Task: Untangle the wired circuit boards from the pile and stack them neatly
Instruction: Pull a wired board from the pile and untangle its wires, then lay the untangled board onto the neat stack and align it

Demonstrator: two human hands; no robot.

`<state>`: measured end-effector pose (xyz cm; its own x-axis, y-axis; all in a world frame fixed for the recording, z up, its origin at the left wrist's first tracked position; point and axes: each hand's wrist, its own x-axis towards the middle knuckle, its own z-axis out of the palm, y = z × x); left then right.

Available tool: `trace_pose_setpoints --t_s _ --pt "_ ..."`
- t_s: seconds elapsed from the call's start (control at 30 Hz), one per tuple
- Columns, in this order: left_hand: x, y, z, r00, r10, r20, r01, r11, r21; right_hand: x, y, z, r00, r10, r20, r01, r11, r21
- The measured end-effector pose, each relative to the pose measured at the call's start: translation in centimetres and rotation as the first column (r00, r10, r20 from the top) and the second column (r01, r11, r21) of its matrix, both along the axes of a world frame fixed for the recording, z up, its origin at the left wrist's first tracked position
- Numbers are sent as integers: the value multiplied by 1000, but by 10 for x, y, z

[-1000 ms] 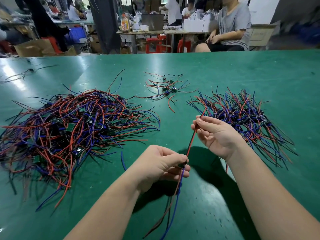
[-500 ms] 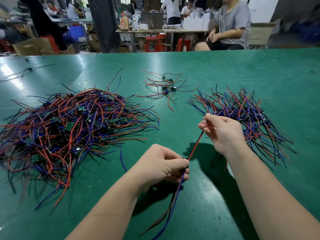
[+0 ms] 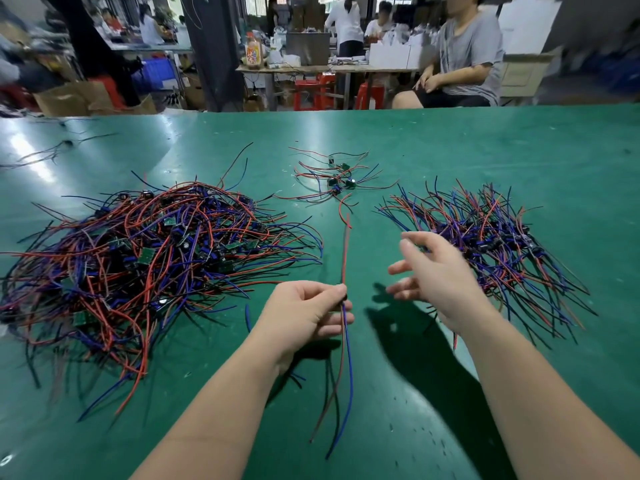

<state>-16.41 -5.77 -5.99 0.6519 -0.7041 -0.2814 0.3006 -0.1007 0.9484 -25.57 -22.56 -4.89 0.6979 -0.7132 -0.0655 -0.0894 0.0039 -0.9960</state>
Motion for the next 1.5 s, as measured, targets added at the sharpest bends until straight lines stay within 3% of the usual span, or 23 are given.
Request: trace_pose_setpoints --t_s 0.1,0.17,0.23,0.33,0.47,0.53,0.67,0.73,0.8,0.87,1.0,1.03,1.07,1.1,1.13,1.17,1.2,1.27,1.37,1.43,1.5 --pt "1 -1 -1 1000 23 0 -23 999 -31 0 23 -2 946 315 -78 -324 909 -262" --pt "0 0 -1 999 -36 38 37 999 -27 4 35 0 940 304 -156 -342 829 -443" --pt "-2 0 1 996 -80 47 81 996 -33 7 40 2 965 224 -135 -261 825 -500" --pt "-3 -1 5 990 -136 38 137 990 -34 5 36 13 978 205 -50 -208 904 -374" --pt "-4 0 5 984 -176 39 176 984 -11 -6 -1 50 977 127 172 -131 991 12" --pt "-4 -1 5 986 -161 42 161 987 5 -16 -31 72 982 57 178 -65 997 37" --pt "-1 0 6 991 -128 46 127 992 13 -29 -84 81 990 -126 -62 111 974 -198" --pt "0 1 7 992 -116 51 116 993 14 -30 -110 70 917 -336 -217 211 867 -451" --pt "1 1 7 994 -95 60 94 995 19 -29 -128 53 795 -521 -311 194 704 -683" --pt "1 1 7 995 -86 59 84 996 34 -30 -134 35 723 -588 -362 127 630 -766" --pt "0 -2 4 995 42 90 -46 998 41 -36 -135 4 642 -591 -487 13 644 -765" --pt "3 -2 0 966 123 228 -138 989 55 -37 -135 2 626 -586 -515 -10 654 -756" --pt "9 -1 -4 864 167 475 -241 966 98 -37 -136 3 609 -575 -547 -42 665 -746" --pt "15 2 -8 680 136 721 -344 927 149 -35 -136 7 582 -565 -585 -77 678 -731" --pt "20 6 -11 480 68 875 -439 882 172 -33 -133 11 546 -563 -621 -106 688 -717" --pt "27 10 -13 367 0 930 -511 835 202 -30 -129 16 506 -569 -648 -133 691 -711" --pt "32 14 -14 340 -63 938 -570 780 259 -26 -121 22 484 -581 -655 -156 679 -717" --pt "39 21 -16 392 -195 899 -630 655 417 -15 -100 31 546 -583 -602 -176 623 -762" --pt "42 24 -19 474 -329 816 -590 569 572 4 -53 38 811 -407 -420 -105 606 -788" --pt "45 23 -19 468 -343 815 -580 577 576 15 -17 37 940 -203 -275 -45 725 -688" --pt "49 24 -19 434 -325 840 -587 606 537 24 15 28 985 25 -171 -110 852 -512"
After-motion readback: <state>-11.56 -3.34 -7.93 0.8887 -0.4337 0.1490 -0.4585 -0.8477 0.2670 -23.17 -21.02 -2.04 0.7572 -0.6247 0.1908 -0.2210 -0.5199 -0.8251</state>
